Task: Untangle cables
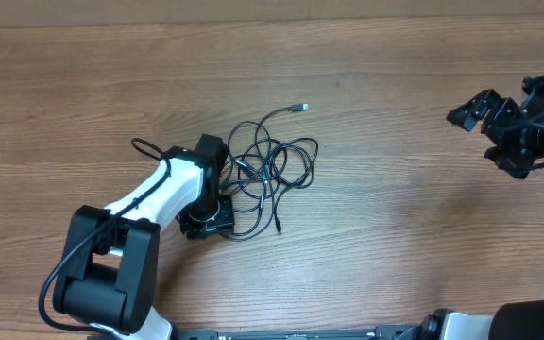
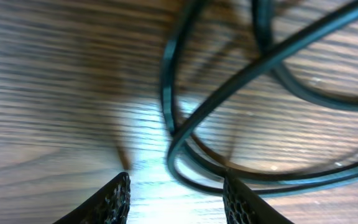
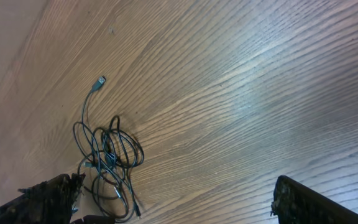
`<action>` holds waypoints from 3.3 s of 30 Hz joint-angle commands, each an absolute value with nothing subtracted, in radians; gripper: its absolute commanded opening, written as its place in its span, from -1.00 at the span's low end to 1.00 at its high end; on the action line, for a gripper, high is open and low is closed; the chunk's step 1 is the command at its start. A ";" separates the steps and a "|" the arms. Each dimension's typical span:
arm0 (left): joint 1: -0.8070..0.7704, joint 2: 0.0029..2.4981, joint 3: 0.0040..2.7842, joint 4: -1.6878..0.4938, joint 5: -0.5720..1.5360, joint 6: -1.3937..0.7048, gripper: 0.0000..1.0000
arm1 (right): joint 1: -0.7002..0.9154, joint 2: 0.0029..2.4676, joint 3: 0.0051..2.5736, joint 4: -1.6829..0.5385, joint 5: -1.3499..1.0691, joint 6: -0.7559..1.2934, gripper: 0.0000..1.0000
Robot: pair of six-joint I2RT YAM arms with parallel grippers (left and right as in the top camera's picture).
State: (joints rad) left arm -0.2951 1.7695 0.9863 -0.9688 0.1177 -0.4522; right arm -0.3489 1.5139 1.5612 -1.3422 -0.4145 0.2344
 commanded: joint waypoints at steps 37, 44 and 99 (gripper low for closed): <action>-0.302 1.765 0.941 -0.833 0.046 -0.527 -0.73 | -0.346 1.502 1.558 -1.344 -0.420 0.228 1.00; -0.302 1.765 1.011 -0.920 0.045 -0.526 -0.84 | -0.346 1.502 1.558 -1.343 -0.420 0.228 1.00; -0.361 1.778 1.009 -0.815 0.027 -0.179 -0.38 | -0.346 1.502 1.558 -1.343 -0.420 0.228 1.00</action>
State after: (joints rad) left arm -0.3538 1.7584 1.0378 -0.8345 0.0010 -0.2012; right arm -0.3489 1.5139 1.5612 -1.3476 -0.4149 0.2348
